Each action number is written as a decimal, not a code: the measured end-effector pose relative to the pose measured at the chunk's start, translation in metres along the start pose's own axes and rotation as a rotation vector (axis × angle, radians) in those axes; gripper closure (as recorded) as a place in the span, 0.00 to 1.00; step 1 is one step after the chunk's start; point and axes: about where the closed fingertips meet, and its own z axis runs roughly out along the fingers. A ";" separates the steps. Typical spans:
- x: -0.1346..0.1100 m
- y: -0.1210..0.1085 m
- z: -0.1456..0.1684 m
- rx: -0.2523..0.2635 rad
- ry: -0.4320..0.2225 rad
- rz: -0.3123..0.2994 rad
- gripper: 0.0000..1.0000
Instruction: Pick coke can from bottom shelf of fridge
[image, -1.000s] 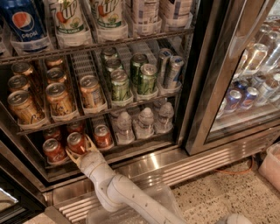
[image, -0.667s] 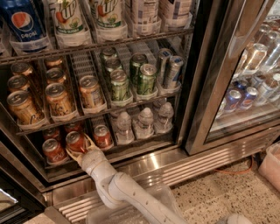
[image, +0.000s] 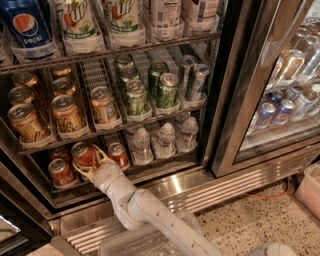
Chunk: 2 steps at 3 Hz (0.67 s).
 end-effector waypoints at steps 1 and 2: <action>-0.020 0.003 -0.015 -0.017 -0.066 0.083 1.00; -0.037 0.025 -0.043 -0.100 -0.144 0.240 1.00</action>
Offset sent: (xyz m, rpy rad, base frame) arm -0.1152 -0.0151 0.0260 0.4040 0.1311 0.3871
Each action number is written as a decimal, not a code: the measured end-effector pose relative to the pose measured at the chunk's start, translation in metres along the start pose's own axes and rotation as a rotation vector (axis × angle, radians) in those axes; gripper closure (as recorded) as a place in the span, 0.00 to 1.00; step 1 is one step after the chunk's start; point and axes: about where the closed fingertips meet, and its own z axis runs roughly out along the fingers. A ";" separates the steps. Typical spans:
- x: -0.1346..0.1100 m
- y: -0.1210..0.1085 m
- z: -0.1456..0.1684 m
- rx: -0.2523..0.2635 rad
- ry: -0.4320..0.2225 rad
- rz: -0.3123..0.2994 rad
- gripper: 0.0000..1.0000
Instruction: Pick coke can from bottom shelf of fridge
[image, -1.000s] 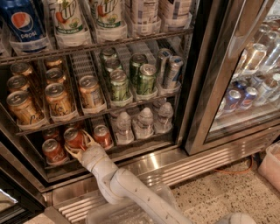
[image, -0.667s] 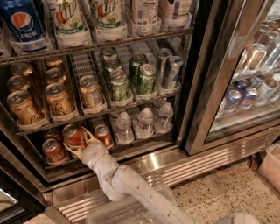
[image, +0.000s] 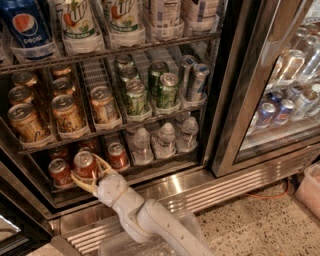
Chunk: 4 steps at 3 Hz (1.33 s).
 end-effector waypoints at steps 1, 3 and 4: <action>-0.008 0.034 -0.023 -0.146 -0.024 0.185 1.00; -0.015 0.043 -0.027 -0.183 -0.011 0.212 1.00; -0.029 0.050 -0.049 -0.158 0.061 0.177 1.00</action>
Offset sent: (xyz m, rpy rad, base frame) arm -0.0318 0.0018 -0.0040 0.0736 0.0691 0.1518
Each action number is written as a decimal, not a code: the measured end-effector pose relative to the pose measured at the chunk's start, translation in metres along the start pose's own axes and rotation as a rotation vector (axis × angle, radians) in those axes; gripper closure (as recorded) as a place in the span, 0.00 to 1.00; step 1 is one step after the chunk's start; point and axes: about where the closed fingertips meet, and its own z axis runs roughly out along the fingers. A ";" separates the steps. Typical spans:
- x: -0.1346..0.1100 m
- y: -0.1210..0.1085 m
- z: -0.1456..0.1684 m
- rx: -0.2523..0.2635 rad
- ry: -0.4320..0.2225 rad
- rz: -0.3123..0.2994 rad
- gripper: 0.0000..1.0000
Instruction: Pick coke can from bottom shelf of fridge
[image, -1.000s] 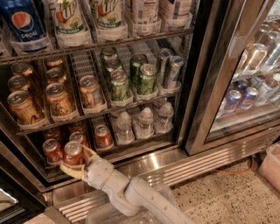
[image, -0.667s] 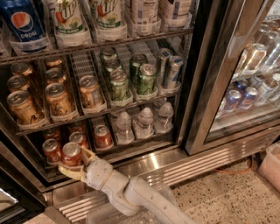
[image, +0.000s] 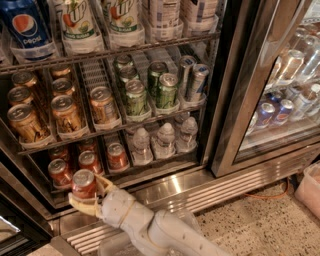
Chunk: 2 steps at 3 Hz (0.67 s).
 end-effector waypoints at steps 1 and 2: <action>-0.020 0.032 -0.027 0.034 0.113 -0.009 1.00; -0.028 0.076 -0.054 0.062 0.234 0.018 1.00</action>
Offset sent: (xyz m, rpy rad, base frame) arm -0.1531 -0.0385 -0.0236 -0.4131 0.3382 -0.2088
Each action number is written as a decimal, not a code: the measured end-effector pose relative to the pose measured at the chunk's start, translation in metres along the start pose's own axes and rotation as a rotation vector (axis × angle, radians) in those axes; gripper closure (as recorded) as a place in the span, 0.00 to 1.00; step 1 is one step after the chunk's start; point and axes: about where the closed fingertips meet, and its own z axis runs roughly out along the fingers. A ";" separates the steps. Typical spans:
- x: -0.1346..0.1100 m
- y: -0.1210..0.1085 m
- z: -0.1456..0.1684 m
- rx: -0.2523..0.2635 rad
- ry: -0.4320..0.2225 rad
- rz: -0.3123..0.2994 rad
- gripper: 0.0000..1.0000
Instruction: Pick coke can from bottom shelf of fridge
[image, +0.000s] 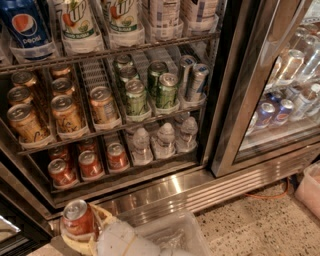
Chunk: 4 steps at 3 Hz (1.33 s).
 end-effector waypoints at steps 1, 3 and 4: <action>0.005 0.034 -0.033 0.057 0.081 0.030 1.00; 0.037 0.068 -0.052 0.049 0.147 0.006 1.00; 0.041 0.052 -0.060 0.080 0.152 -0.020 1.00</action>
Offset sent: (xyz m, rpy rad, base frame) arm -0.0352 -0.0078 -0.0009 -0.0377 0.0581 -0.0384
